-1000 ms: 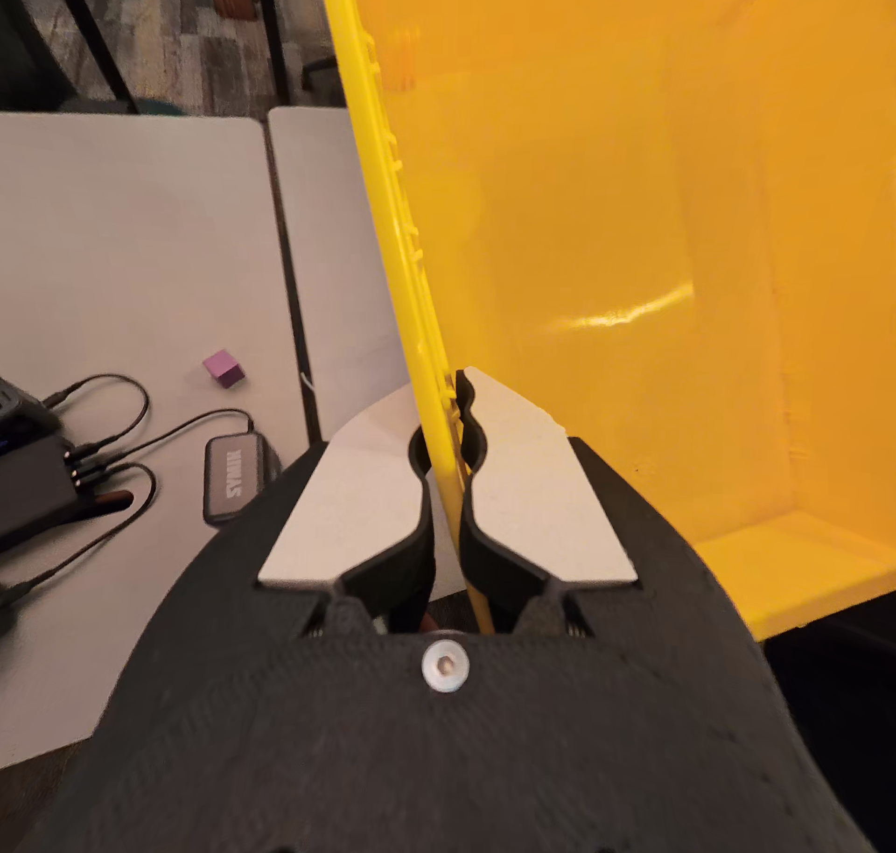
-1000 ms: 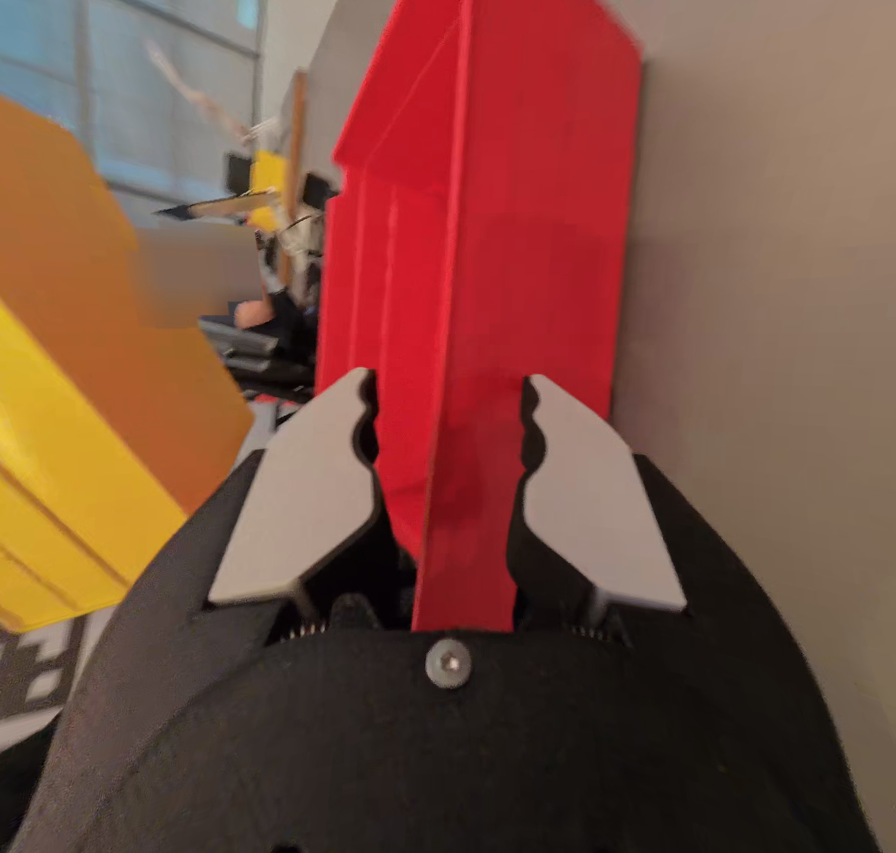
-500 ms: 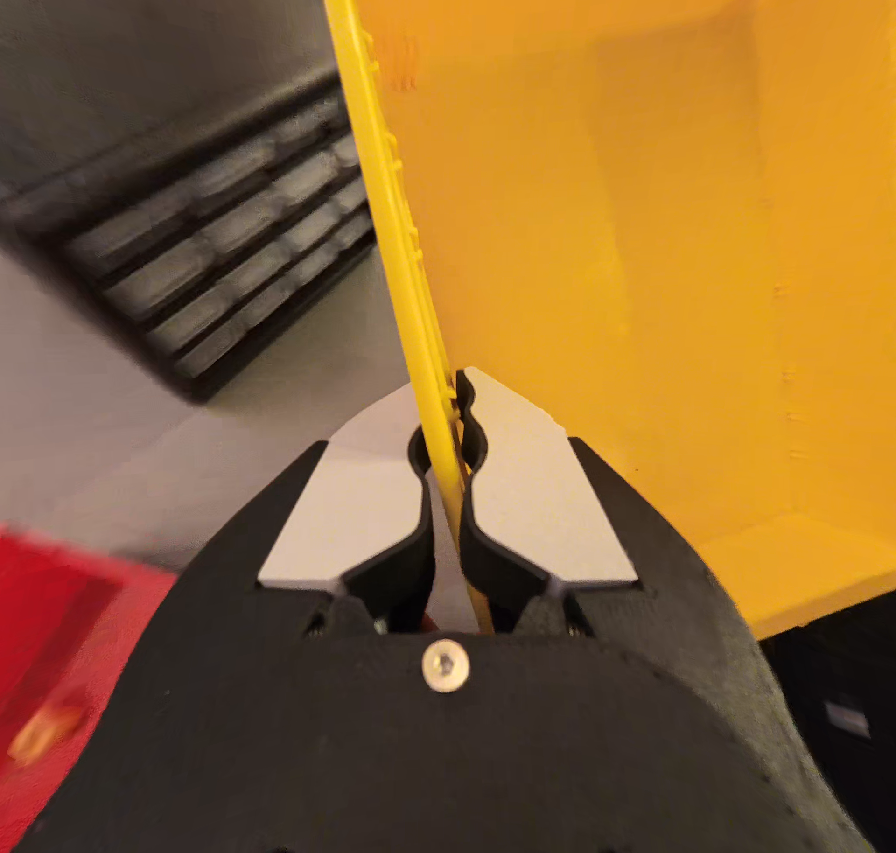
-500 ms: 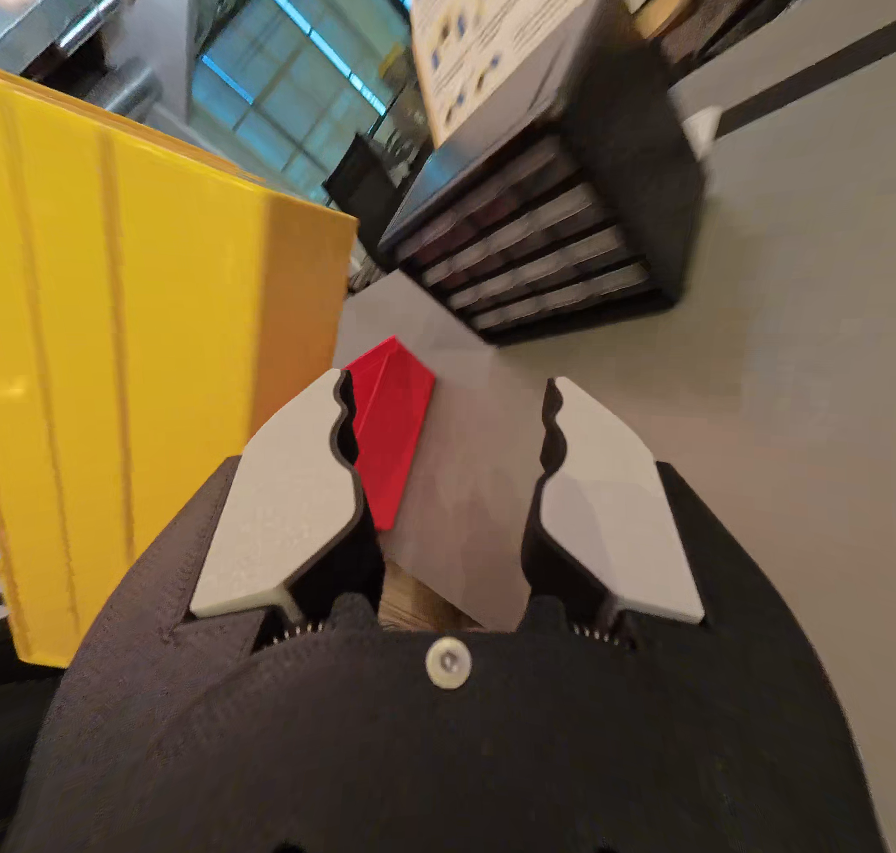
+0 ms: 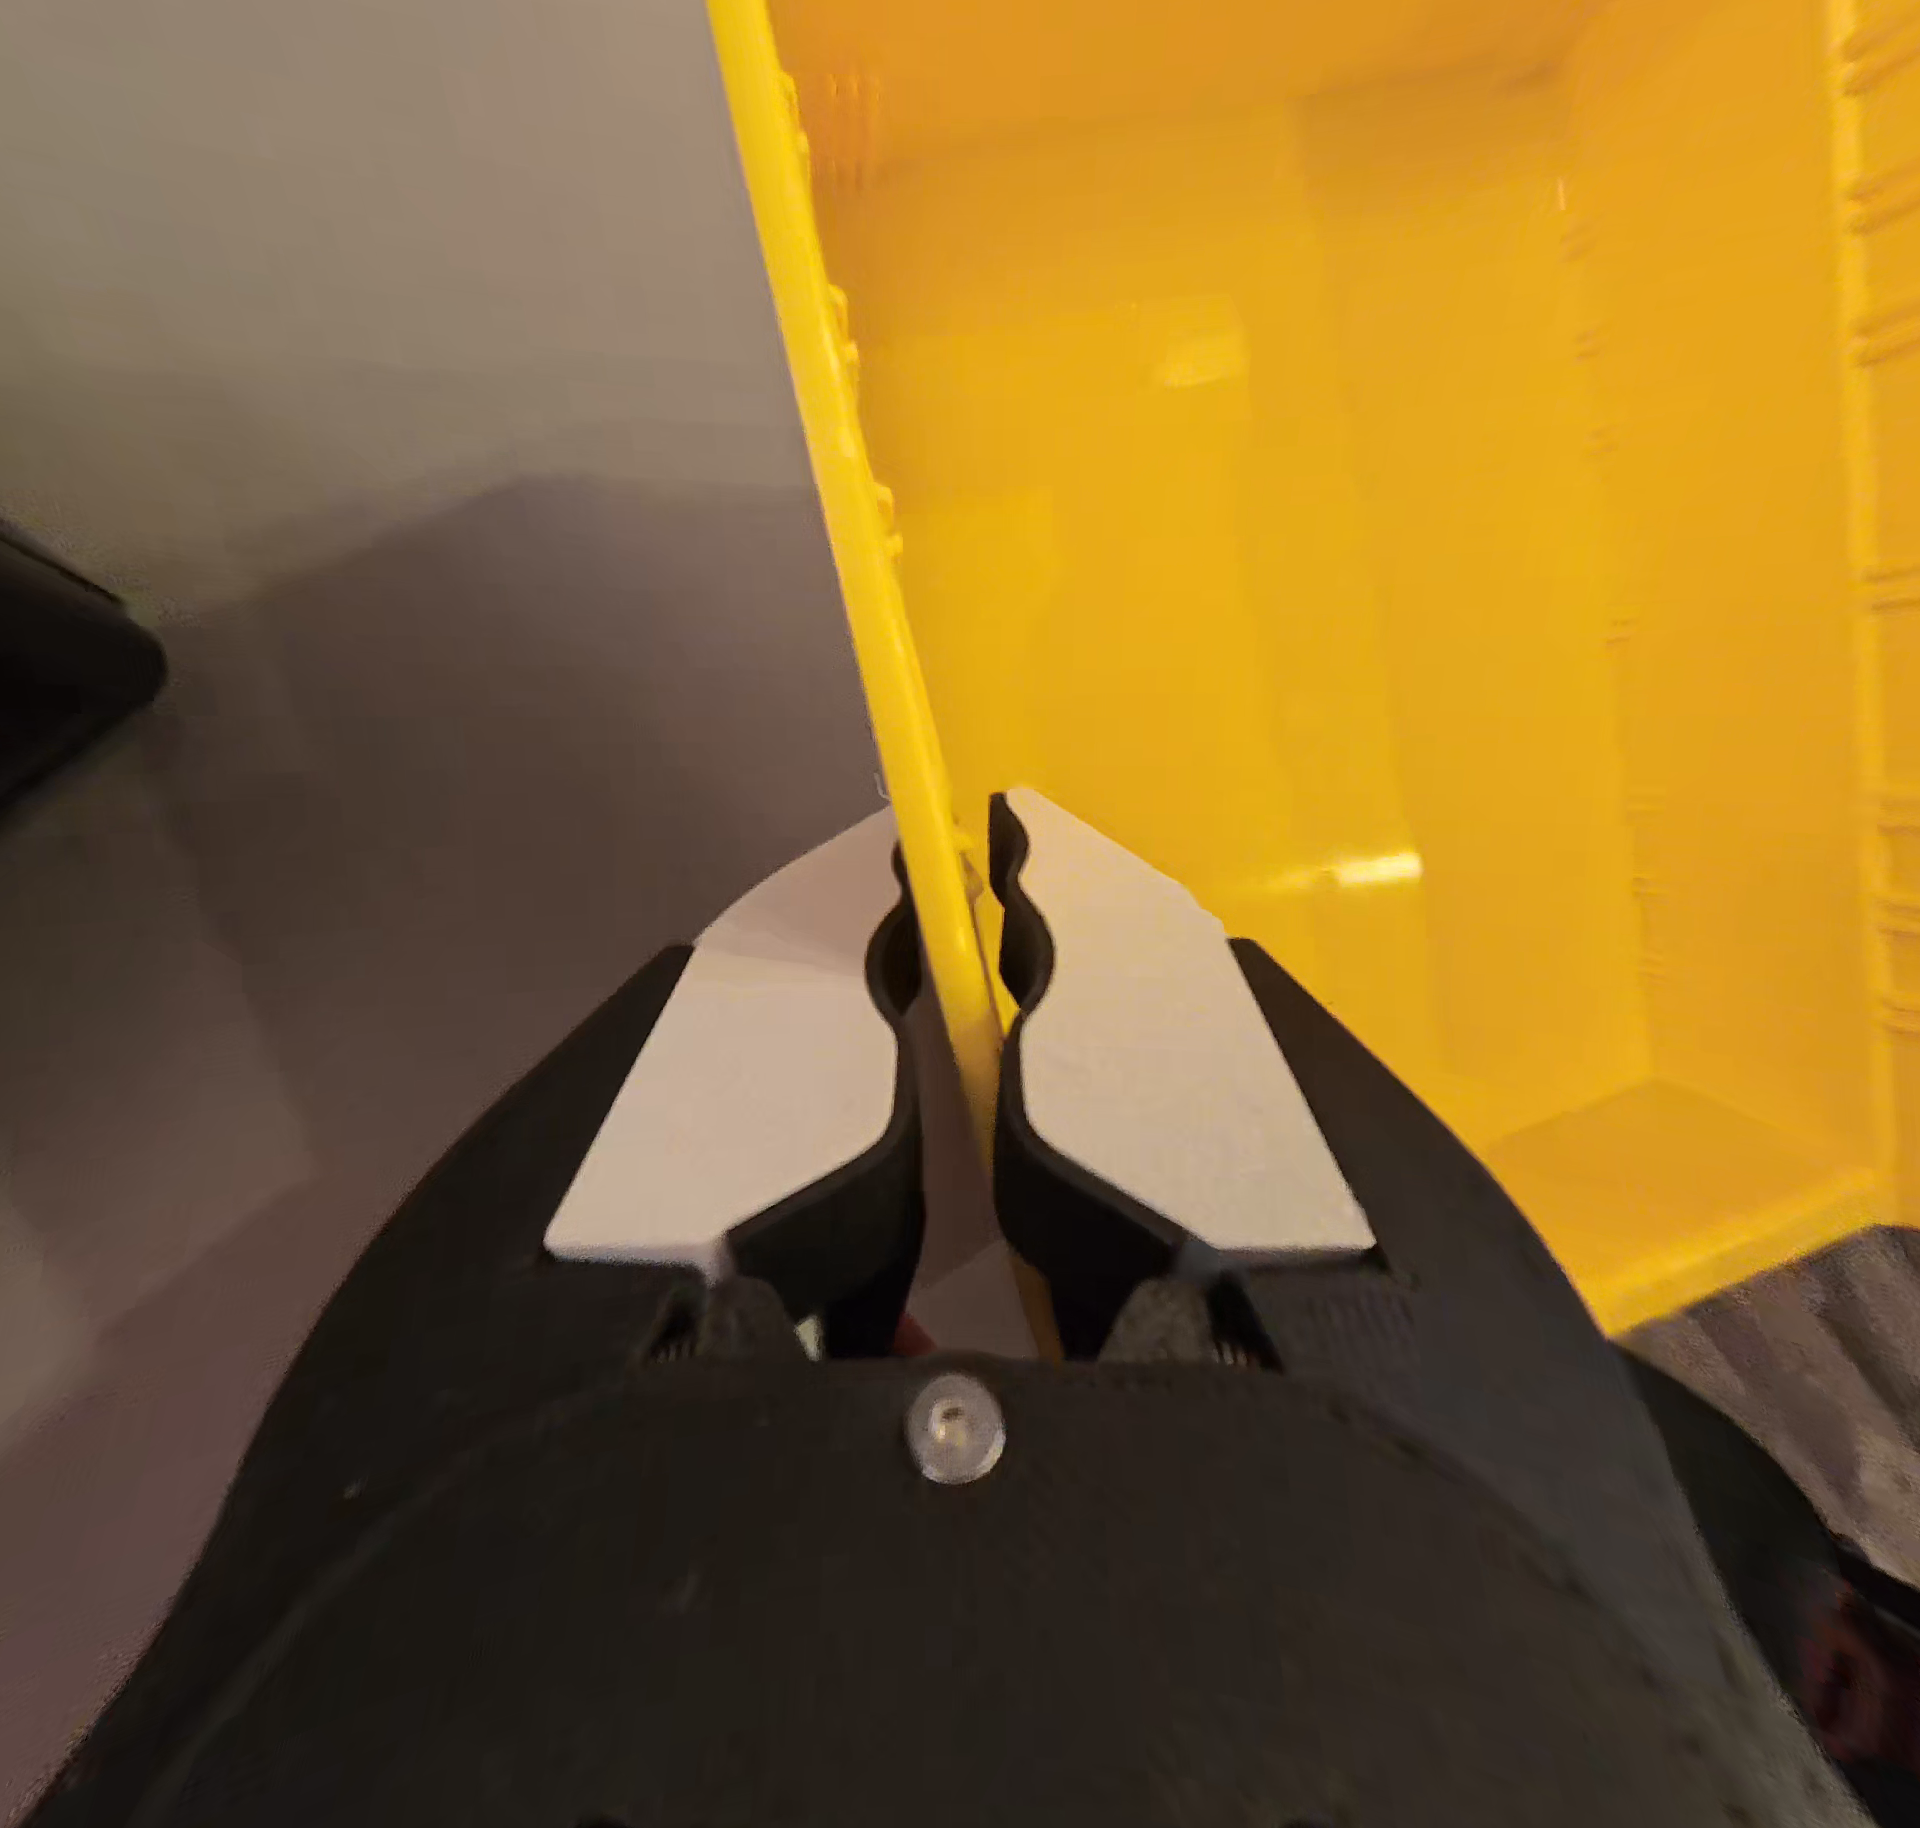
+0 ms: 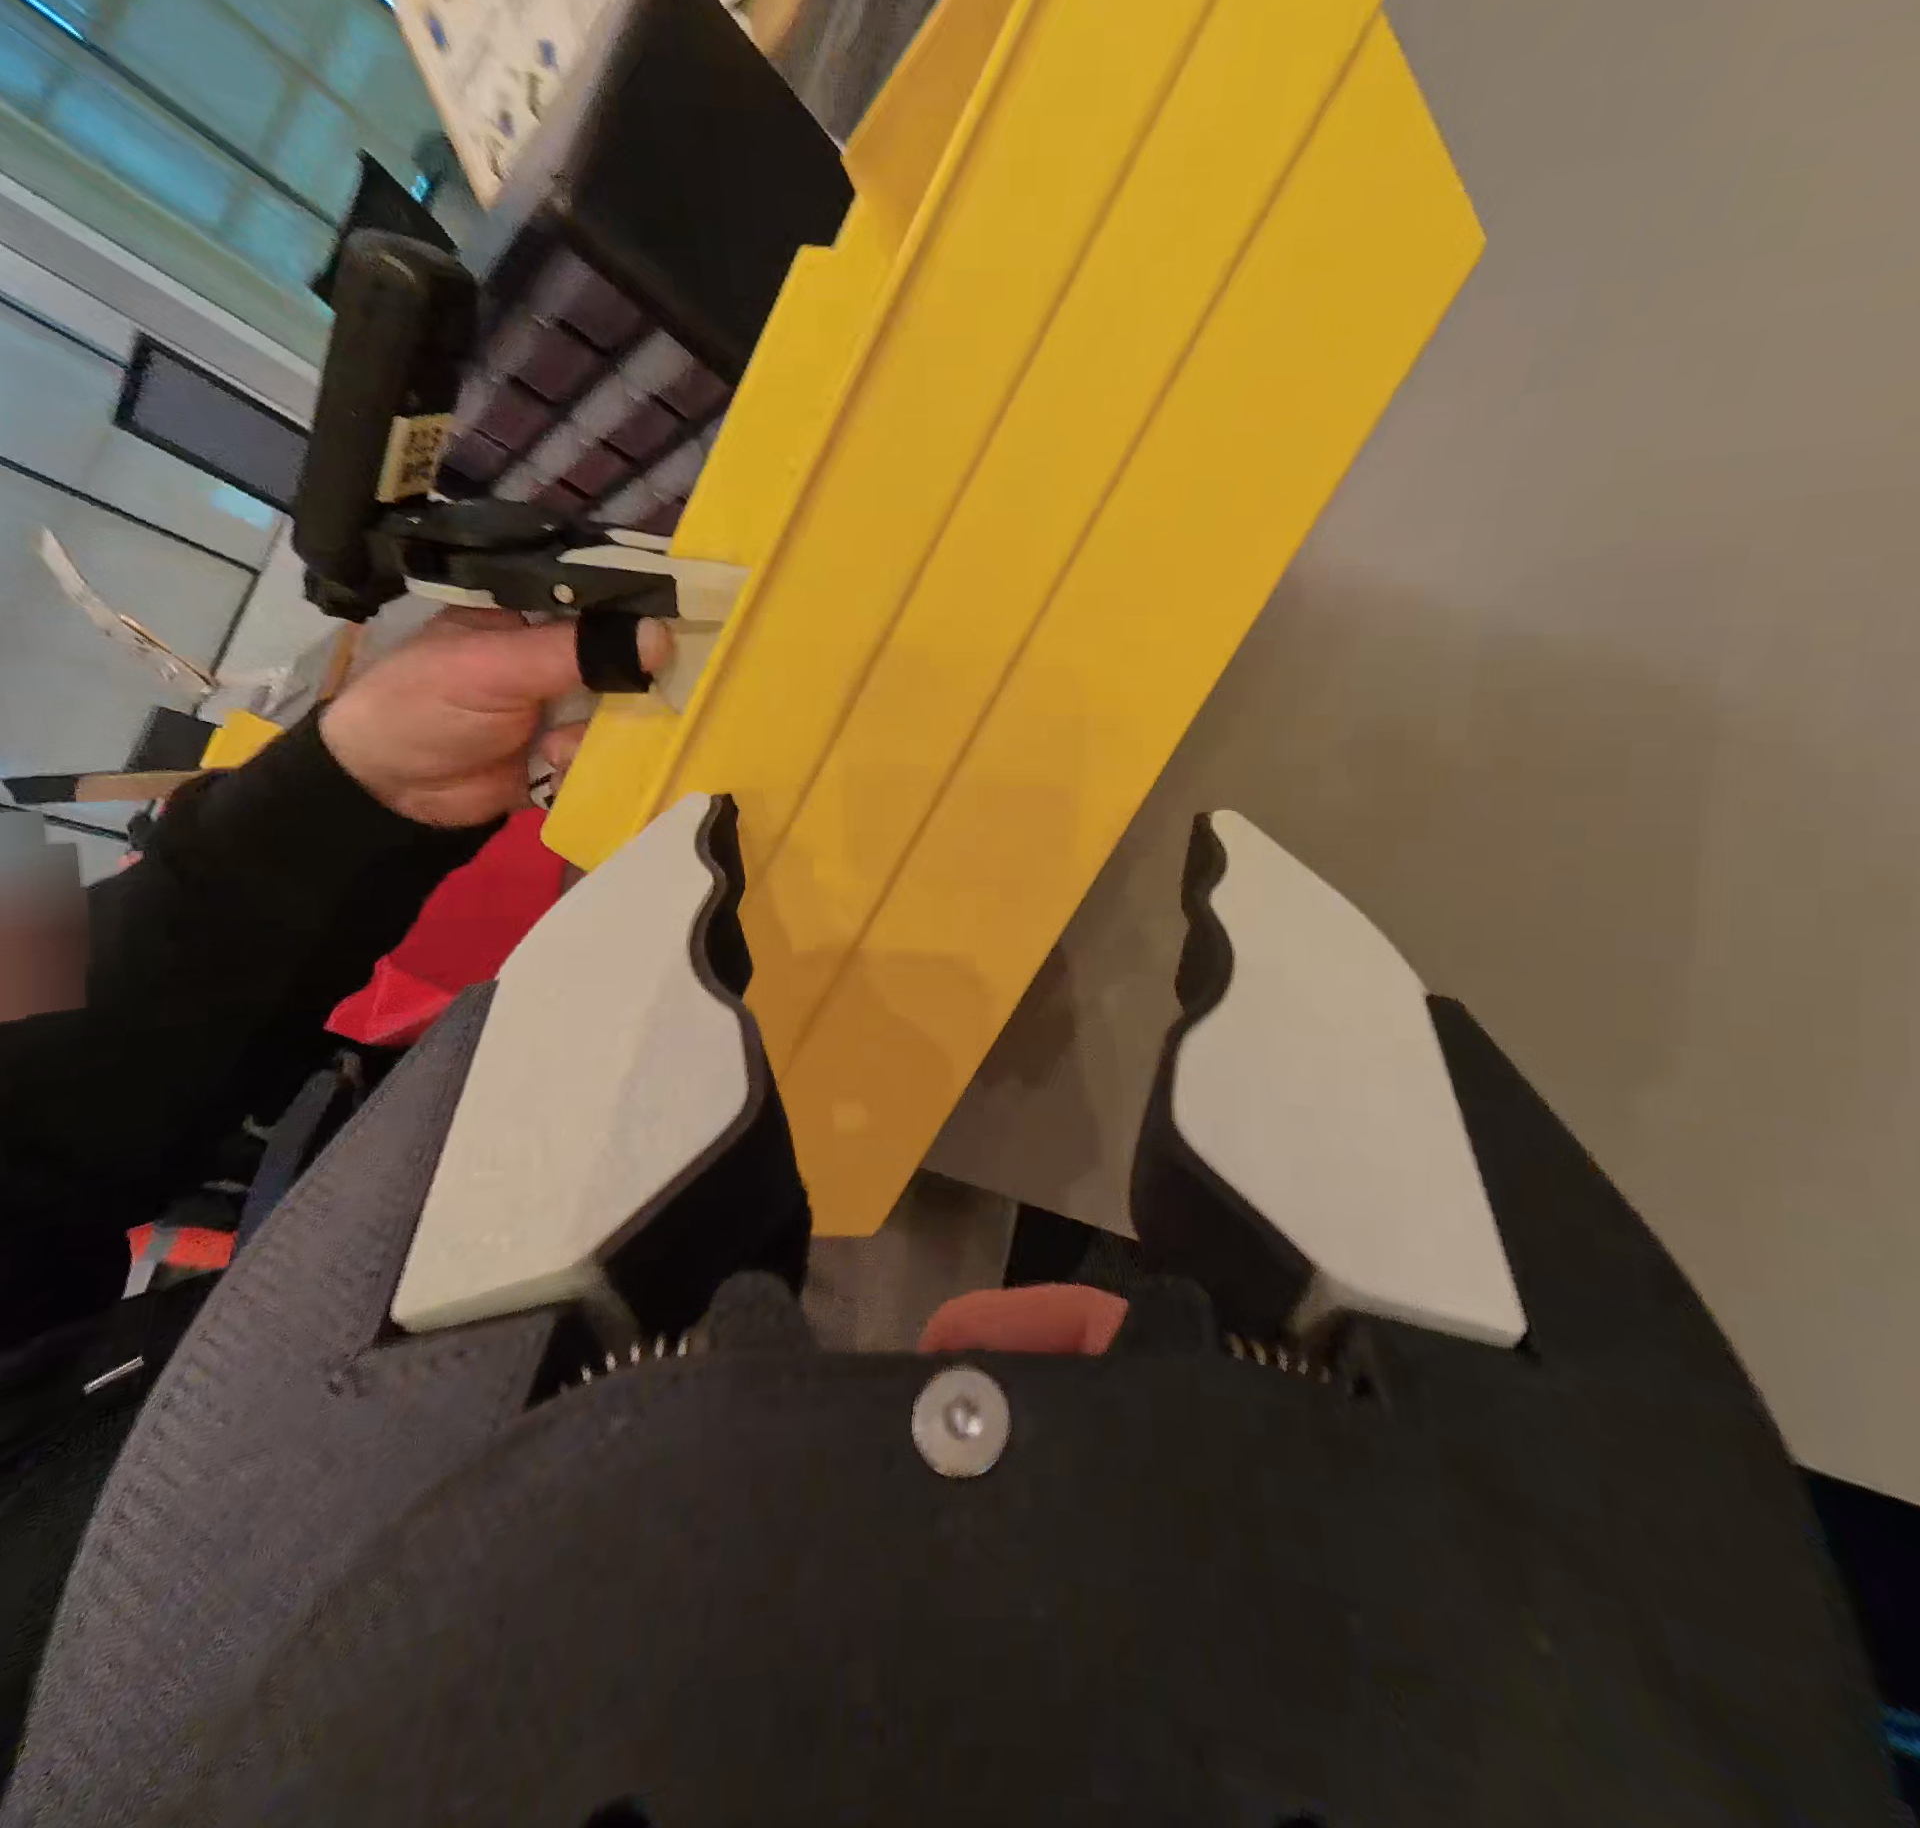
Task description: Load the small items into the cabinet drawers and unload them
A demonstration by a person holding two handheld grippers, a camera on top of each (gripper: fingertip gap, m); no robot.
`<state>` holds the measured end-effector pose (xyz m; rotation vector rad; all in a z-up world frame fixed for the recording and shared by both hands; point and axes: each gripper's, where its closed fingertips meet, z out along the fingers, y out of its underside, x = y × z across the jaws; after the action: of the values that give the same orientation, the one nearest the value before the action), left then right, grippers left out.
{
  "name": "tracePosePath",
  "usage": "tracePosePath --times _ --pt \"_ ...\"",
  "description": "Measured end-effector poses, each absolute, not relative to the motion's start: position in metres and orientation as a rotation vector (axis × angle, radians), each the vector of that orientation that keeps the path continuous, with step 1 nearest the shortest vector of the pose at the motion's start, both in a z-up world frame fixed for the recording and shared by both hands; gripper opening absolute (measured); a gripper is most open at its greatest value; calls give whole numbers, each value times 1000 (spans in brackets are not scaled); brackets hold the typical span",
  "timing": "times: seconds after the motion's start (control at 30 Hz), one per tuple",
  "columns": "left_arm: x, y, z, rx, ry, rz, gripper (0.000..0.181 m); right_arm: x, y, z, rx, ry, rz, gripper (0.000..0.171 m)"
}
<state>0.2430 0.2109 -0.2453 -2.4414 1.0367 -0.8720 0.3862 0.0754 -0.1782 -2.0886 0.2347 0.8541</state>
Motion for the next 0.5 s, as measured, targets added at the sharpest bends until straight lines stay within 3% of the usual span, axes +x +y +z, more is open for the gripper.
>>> tracePosePath --times 0.03,0.2,0.3,0.5 --pt "246 210 -249 -2465 1007 -890 12 391 77 -184 -2118 234 856 79" --pt "256 199 -264 -2530 881 -1008 28 414 95 -213 -2185 266 893 52" --pt "263 183 -268 -2535 809 -1127 56 428 107 -232 -2235 292 918 48" --pt "282 163 -264 -2467 718 -1265 74 456 138 -256 -2359 296 838 27"
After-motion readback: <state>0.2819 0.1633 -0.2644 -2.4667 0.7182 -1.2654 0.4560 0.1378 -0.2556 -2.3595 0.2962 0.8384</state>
